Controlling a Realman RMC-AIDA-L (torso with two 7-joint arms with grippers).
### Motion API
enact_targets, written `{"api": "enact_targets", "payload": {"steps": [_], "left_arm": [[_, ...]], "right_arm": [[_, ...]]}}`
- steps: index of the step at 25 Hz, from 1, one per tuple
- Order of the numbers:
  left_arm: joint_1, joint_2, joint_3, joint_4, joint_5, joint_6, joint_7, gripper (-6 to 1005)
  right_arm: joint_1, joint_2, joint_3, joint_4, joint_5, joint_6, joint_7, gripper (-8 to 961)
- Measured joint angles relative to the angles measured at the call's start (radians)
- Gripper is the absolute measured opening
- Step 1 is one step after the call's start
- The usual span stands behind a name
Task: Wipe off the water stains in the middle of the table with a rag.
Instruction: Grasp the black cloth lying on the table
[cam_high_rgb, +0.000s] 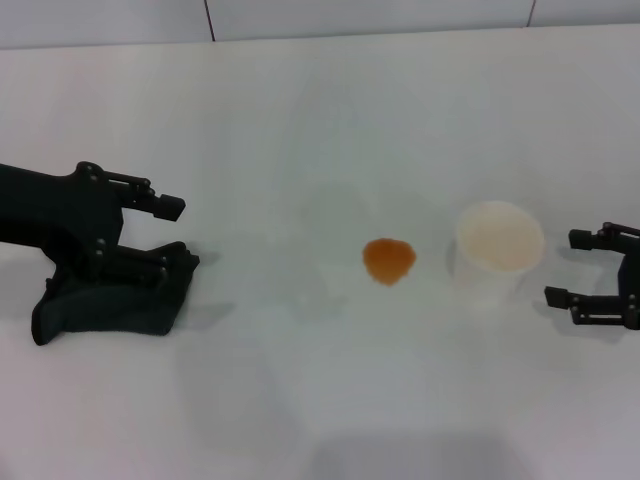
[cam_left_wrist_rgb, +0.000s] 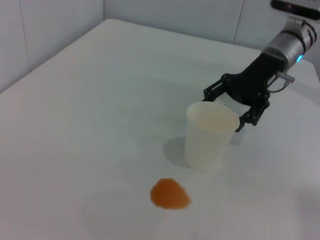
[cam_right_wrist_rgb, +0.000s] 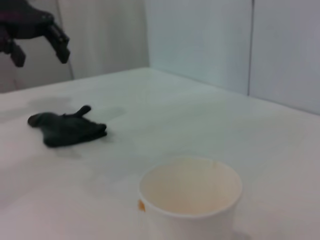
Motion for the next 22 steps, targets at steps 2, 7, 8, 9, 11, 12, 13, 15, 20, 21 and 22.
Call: {"api": "enact_targets", "payload": {"steps": [2,7,8,9,11,12,13,15,20,21,22], "left_arm": [[0.004,0.000,0.000,0.002,0.000,0.000,0.000,723],[0.013,0.000,-0.001,0.010,0.000,0.001,0.000,723],[0.013,0.000,-0.001,0.010,0.000,0.001,0.000,724],[0.012,0.000,-0.001,0.010,0.000,0.001,0.000,724],[0.011,0.000,-0.001,0.010,0.000,0.000,0.000,724],[0.010,0.000,-0.002,0.010,0.000,0.000,0.000,724],[0.010,0.000,-0.002,0.010,0.000,0.000,0.000,724],[0.009,0.000,-0.002,0.010,0.000,0.000,0.000,724],[0.004,0.000,-0.002,0.010,0.001,0.000,-0.006,724],[0.002,0.000,-0.001,0.010,0.002,0.000,-0.007,724],[0.001,0.000,0.000,0.010,0.002,-0.001,-0.008,724]], "right_arm": [[-0.018,-0.001,0.024,-0.093,-0.076,-0.009,0.068,855],[-0.018,0.019,0.182,-0.248,-0.301,-0.141,0.196,855],[-0.012,0.021,0.220,-0.273,-0.335,-0.173,0.220,855],[-0.008,0.021,0.247,-0.290,-0.360,-0.195,0.240,854],[0.007,0.022,0.299,-0.329,-0.403,-0.242,0.280,854],[0.020,0.022,0.336,-0.364,-0.431,-0.281,0.311,853],[0.030,0.022,0.357,-0.390,-0.447,-0.309,0.335,853],[0.050,0.021,0.380,-0.441,-0.469,-0.362,0.385,851],[0.127,0.018,0.388,-0.563,-0.528,-0.477,0.536,848],[0.153,0.021,0.385,-0.592,-0.550,-0.498,0.577,848],[0.172,0.025,0.383,-0.612,-0.568,-0.510,0.606,847]]}}
